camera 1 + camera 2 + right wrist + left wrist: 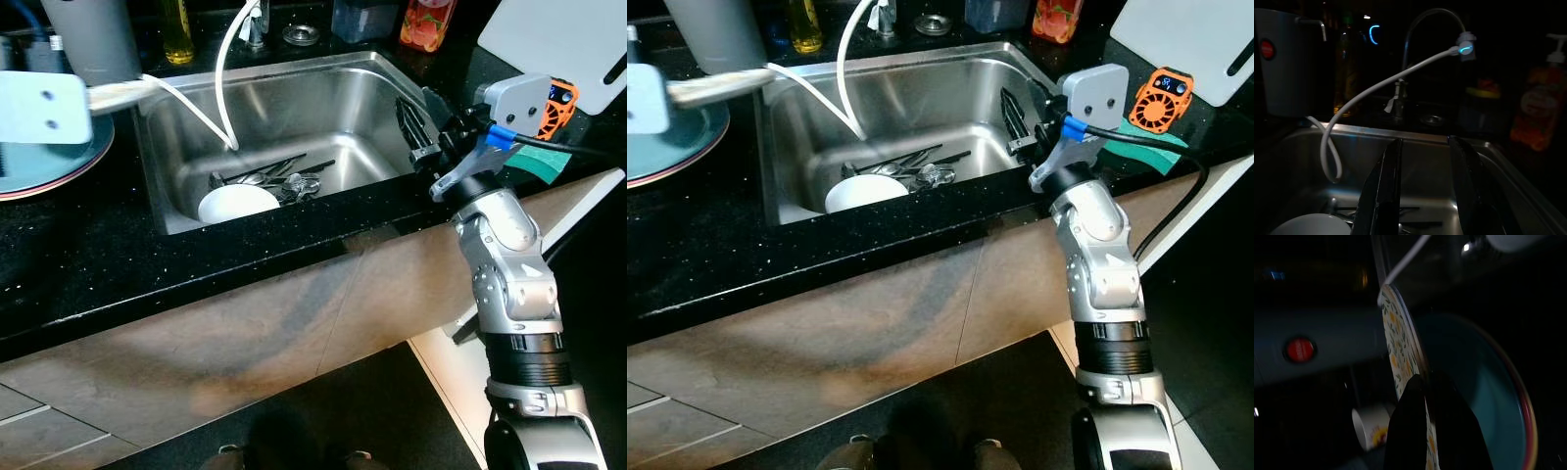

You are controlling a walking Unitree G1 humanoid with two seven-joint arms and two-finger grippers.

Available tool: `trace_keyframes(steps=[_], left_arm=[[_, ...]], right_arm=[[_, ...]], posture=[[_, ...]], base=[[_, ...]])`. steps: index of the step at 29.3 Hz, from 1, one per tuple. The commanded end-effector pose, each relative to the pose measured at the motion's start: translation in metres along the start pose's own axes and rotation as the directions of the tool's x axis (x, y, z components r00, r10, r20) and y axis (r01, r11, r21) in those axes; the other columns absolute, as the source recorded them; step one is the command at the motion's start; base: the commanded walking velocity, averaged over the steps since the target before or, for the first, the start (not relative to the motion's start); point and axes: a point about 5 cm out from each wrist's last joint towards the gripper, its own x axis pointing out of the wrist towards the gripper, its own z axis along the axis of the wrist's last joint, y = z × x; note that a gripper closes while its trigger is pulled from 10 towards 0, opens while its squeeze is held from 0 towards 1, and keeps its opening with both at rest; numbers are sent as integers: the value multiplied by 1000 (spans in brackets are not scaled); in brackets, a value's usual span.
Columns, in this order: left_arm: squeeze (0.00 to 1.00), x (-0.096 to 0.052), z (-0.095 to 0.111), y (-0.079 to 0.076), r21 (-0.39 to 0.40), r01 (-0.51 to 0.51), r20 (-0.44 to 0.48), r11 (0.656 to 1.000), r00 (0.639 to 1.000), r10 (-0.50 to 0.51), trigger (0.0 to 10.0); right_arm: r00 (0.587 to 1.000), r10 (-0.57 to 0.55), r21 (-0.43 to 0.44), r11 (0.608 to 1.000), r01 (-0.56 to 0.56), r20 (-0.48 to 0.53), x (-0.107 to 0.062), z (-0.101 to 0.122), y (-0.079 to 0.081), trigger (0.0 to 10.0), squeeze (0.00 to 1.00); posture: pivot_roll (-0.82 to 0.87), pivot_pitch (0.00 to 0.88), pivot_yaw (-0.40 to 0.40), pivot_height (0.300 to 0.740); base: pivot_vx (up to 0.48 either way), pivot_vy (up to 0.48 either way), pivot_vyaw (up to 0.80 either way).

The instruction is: Kitchen organization

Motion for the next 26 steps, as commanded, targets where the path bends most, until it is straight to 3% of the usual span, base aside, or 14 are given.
trace_keyframes(steps=[1, 4, 6, 7, 11, 12, 16, 18, 19, 20, 21, 23, 26], left_arm=[[0, -17, -3, 9, 33, -37, -62, 999, 997, 39, 10000], [0, -15, -1, 3, -32, 0, -22, 1000, 1000, -1, 10000], [0, -13, -2, -4, -23, 36, -27, 999, 999, -36, 10000], [0, -7, -3, -14, -58, 74, -4, 996, 997, -74, 10000], [0, -4, -13, -24, 6, 106, -83, 994, 991, -106, 10000], [1000, -5, -19, -27, 22, 117, -123, 993, 986, -114, 10000], [1000, -7, -21, -28, -4, 102, -142, 995, 985, -101, 10000], [1000, -8, -12, -20, -42, 50, -63, 998, 997, -52, 10000], [0, -10, 2, -13, -94, 25, 56, 995, 998, -19, 10000], [0, -14, 23, 1, -234, -3, 252, 972, 966, 63, 10000], [0, -13, 20, 7, -271, -49, 231, 961, 966, 114, 10000], [0, -6, 0, 12, -279, -164, 70, 946, 979, 190, 10000], [0, -4, -6, 12, -272, -191, 23, 943, 979, 204, 10000]], right_arm=[[1000, -5, 6, 1000, 5, -1, -1, -2, -2, 10000, 0], [1000, -5, 8, 1000, 5, 0, -1, -2, -2, 10000, 0], [1000, -5, 9, 1000, 5, 0, -1, -2, -1, 10000, 0], [1000, -4, 10, 1000, 4, 0, 0, -3, 0, 10000, 0], [1000, -4, 9, 1000, 4, 1, 0, -3, -1, 10000, 0], [1000, -4, 8, 1000, 4, 1, 0, -2, -1, 10000, 0], [1000, -4, 5, 1000, 4, 2, 0, -2, -2, 10000, 0], [1000, -3, 5, 1000, 3, 3, 0, -2, -2, 10000, 0], [1000, -3, 5, 1000, 3, 3, 0, -2, -2, 10000, 0], [1000, -1, 6, 1000, 1, 3, 0, -2, -2, 10000, 0], [1000, -1, 7, 1000, 1, 3, 0, -2, -1, 10000, 0], [1000, -1, 8, 1000, 1, 4, 1, -2, -1, 10000, 0], [1000, -1, 9, 1000, 1, 4, 1, -2, -1, 10000, 0]], posture=[[160, 163, -19, 740], [167, 159, -16, 740], [167, 159, -16, 740], [166, 157, -15, 740], [166, 157, -15, 740], [166, 157, -15, 740], [160, 151, -17, 740], [161, 149, -18, 740], [161, 149, -18, 740], [161, 149, -18, 740], [161, 149, -18, 740], [161, 149, -18, 740], [161, 149, -18, 740]], base=[[0, 0, 0], [0, 0, 0], [0, 0, 0], [0, 0, 0], [0, 0, 0], [0, 0, 0], [0, 0, 0], [0, 0, 0], [0, 0, 0], [0, 0, 0], [0, 0, 0], [0, 0, 0], [0, 0, 0]])
